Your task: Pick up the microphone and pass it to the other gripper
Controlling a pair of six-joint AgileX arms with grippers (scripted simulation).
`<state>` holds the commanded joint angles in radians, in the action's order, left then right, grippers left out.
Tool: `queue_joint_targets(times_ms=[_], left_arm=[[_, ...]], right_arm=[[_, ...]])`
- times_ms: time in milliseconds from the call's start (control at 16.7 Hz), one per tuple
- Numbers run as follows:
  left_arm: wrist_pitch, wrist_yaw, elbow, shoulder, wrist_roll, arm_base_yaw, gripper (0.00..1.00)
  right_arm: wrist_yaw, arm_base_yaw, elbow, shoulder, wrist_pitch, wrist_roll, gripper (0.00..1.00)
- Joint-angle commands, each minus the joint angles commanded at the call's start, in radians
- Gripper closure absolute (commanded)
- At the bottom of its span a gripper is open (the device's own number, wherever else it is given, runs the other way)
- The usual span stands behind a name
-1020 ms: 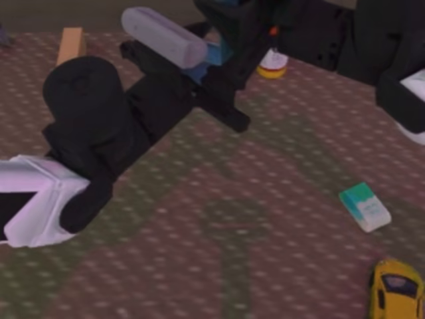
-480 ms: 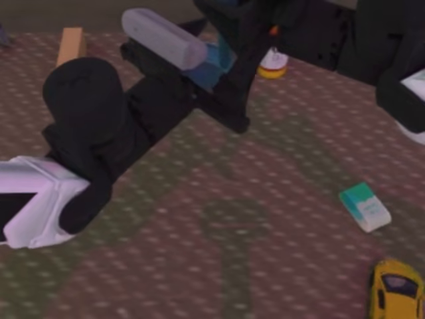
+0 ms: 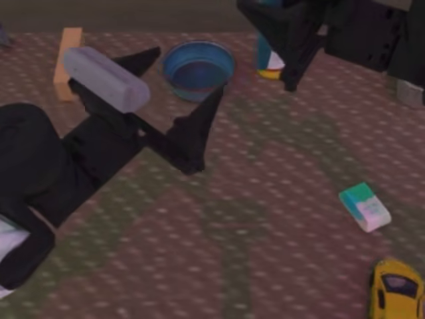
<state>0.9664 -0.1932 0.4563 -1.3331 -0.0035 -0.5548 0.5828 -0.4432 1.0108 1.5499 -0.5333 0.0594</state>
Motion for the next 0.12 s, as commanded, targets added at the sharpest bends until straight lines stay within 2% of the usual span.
queue_joint_targets(times_ms=[120], left_arm=[[0.001, -0.004, -0.014, 0.014, -0.001, 0.003, 0.0]], right_arm=[[0.008, 0.009, -0.007, -0.005, 0.0, 0.003, 1.0]])
